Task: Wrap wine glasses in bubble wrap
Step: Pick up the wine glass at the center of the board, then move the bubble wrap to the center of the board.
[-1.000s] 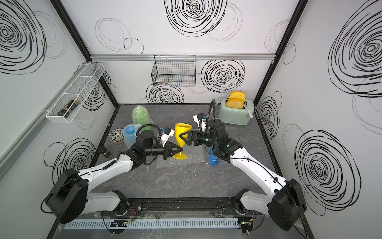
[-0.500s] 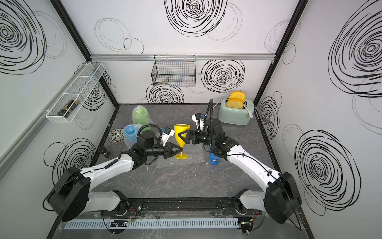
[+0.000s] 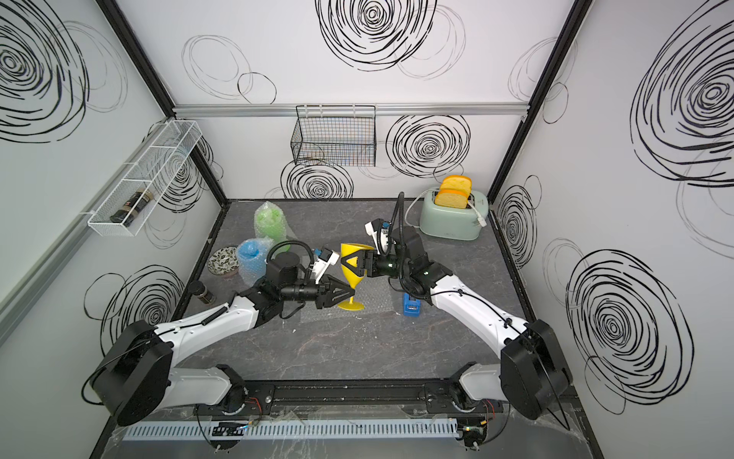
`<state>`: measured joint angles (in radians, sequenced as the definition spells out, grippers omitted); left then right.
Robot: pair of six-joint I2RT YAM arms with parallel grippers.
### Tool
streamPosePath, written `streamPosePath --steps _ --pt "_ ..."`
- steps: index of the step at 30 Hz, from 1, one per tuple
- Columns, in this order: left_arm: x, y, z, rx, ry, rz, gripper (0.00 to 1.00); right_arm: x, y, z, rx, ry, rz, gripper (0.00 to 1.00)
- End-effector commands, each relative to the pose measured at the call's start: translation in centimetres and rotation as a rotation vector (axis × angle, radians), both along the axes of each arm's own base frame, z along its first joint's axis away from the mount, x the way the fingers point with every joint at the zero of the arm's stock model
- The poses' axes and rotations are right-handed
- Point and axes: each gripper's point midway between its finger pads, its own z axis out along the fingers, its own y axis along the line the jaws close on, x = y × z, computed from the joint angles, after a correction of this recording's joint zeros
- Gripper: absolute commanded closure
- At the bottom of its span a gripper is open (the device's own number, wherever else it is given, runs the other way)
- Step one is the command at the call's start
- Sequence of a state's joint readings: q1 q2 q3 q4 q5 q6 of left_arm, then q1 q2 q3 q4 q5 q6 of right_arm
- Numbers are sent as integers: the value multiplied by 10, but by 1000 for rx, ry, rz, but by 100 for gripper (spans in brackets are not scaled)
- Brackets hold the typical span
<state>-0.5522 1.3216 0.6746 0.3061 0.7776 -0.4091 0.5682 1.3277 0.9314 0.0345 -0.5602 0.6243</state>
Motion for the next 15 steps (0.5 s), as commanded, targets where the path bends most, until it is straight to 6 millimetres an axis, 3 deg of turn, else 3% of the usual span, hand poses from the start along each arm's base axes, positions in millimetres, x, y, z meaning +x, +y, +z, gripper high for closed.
streamPosePath --steps 1,4,7,11,15 --pt "29 19 17 73 -134 120 33 4 -29 -10 -46 48 -60 30" --pt "48 37 -7 222 -189 221 28 7 -58 -16 -74 42 -115 28" --pt "56 39 -34 280 -104 239 33 5 -79 -18 -104 38 -150 28" --pt "50 8 -66 294 -23 144 42 2 -97 -25 -173 41 -171 27" --pt "61 -25 -79 359 9 57 45 -3 -114 -29 -186 67 -205 27"
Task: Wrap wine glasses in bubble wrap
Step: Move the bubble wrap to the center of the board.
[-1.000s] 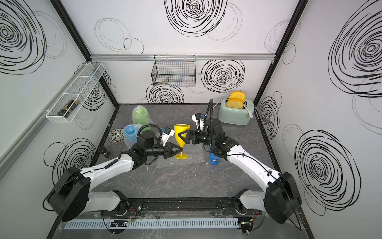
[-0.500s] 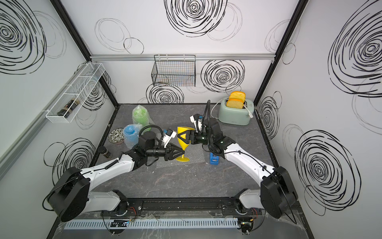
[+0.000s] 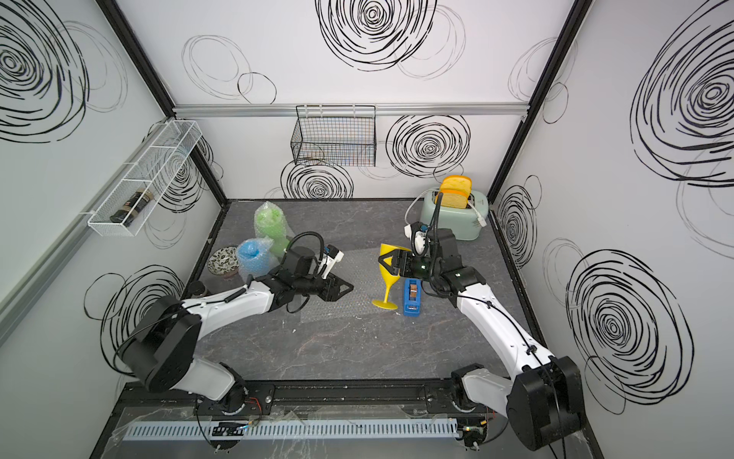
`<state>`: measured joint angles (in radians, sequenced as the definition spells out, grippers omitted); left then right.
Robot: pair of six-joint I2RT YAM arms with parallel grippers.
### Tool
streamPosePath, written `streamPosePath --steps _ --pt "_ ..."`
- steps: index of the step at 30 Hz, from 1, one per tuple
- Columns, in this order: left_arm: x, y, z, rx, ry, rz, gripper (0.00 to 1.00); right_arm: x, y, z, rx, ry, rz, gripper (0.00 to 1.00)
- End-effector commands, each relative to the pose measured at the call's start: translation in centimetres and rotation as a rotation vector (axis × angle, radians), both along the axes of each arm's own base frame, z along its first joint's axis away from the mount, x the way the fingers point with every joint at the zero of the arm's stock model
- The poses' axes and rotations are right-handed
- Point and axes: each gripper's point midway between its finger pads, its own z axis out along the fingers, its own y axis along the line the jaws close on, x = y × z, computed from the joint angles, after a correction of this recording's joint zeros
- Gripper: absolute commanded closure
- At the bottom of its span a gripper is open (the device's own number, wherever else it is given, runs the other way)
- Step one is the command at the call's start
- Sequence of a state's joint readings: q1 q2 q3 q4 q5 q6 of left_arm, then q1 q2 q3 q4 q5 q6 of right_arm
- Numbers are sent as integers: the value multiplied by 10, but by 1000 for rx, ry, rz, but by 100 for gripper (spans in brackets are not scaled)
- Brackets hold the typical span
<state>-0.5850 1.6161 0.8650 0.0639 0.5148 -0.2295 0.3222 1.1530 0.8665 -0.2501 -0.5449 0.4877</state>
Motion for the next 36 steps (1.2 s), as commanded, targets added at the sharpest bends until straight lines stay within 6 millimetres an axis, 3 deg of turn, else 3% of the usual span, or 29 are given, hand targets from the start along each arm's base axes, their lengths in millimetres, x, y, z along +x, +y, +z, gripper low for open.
streamPosePath --steps 1,6,9,18,25,30,33,36 --pt "15 -27 2 22 -8 -55 46 -12 -16 -10 -54 22 -13 27" --pt "9 -49 -54 112 144 -130 50 -18 -32 -19 -92 27 -36 27" --pt "-6 -54 -73 133 192 -165 51 -18 -39 -22 -127 37 -47 27" --pt "-48 -58 -81 203 166 -301 56 -17 -43 -33 -126 64 -41 27" --pt "-57 -48 -48 178 63 -324 53 -16 -34 -49 -112 161 -31 28" --pt "-44 -43 9 92 -27 -274 40 -13 -3 -58 -116 207 0 28" --pt "-31 -25 28 32 -26 -171 38 -9 26 -67 -85 243 4 28" --pt "-15 0 34 -19 -1 -56 35 1 43 -87 -83 293 -28 29"
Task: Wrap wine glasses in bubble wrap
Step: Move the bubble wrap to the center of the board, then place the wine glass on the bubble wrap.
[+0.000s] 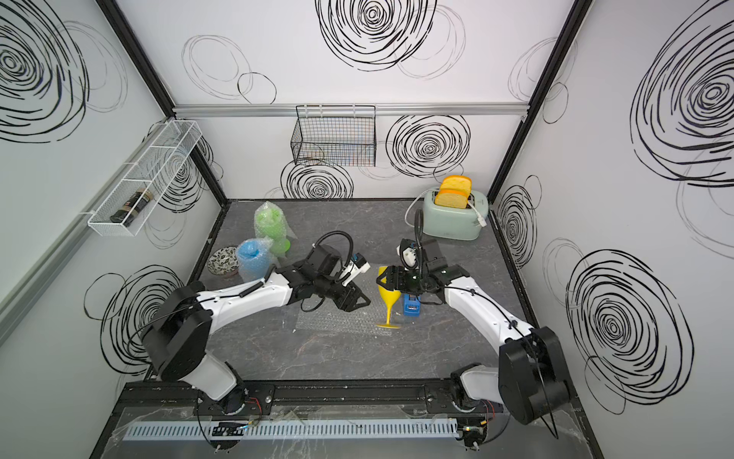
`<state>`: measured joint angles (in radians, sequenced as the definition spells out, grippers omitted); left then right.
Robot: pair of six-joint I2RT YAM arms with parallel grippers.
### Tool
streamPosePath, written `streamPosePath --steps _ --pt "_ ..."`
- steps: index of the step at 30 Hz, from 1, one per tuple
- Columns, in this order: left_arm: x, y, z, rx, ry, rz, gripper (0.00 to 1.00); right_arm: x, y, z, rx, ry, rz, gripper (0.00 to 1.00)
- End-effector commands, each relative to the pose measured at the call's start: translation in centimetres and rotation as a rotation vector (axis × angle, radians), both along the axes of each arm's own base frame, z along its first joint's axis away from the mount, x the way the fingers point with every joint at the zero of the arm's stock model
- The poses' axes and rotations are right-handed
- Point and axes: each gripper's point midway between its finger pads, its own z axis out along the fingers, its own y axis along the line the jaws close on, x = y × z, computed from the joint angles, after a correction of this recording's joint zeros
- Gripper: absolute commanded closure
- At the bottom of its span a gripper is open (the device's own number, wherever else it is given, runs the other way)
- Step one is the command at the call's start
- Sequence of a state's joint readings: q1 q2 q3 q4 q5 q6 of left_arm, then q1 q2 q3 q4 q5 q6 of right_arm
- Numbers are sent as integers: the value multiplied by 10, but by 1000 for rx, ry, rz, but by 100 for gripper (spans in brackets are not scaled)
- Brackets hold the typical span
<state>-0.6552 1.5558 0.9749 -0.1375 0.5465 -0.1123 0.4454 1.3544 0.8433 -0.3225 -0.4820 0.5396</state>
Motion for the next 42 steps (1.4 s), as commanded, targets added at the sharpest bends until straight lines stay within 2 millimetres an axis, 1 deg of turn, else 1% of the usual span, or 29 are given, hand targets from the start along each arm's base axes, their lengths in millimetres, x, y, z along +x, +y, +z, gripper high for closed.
streamPosePath --steps 1,3,6,9,11,13,15,17,19,22,23,25,29,32,34,36,39,42 --pt "18 28 -2 -57 66 143 34 27 21 -3 28 14 -88 29" --pt "29 41 -1 -91 92 205 33 35 30 -19 -7 73 -89 29" --pt "41 54 1 -106 107 268 30 40 48 -40 -60 128 -42 26" --pt "48 61 -1 -113 120 299 28 45 63 -53 -71 155 -20 25" --pt "48 60 -8 -106 144 302 29 46 67 -61 -88 178 -23 25" --pt "47 59 -10 -104 163 300 28 45 68 -67 -99 200 -28 24" --pt "48 62 -12 -101 161 312 27 45 69 -68 -105 201 -38 23" --pt "48 64 -21 -91 168 335 28 41 69 -69 -102 211 -40 22" --pt "48 67 -30 -80 181 353 30 38 71 -65 -86 227 -38 22" --pt "53 78 -44 -48 198 405 38 37 71 -51 -74 221 -39 21" --pt "53 79 -49 -40 209 414 40 36 70 -46 -66 213 -43 21" --pt "51 79 -57 -31 232 417 41 32 71 -41 -38 228 -46 21" --pt "50 74 -51 -39 225 399 41 29 75 -39 -14 245 -42 21" --pt "49 73 -55 -37 224 400 39 26 76 -51 -17 269 -44 21" --pt "50 73 -53 -32 222 399 37 23 77 -58 -4 296 -47 21" --pt "51 74 -50 -34 217 401 36 21 79 -62 -2 304 -47 21" --pt "49 72 -55 -37 222 398 36 18 79 -66 -5 310 -54 20" --pt "49 70 -52 -30 222 390 36 17 80 -67 -5 316 -55 20"
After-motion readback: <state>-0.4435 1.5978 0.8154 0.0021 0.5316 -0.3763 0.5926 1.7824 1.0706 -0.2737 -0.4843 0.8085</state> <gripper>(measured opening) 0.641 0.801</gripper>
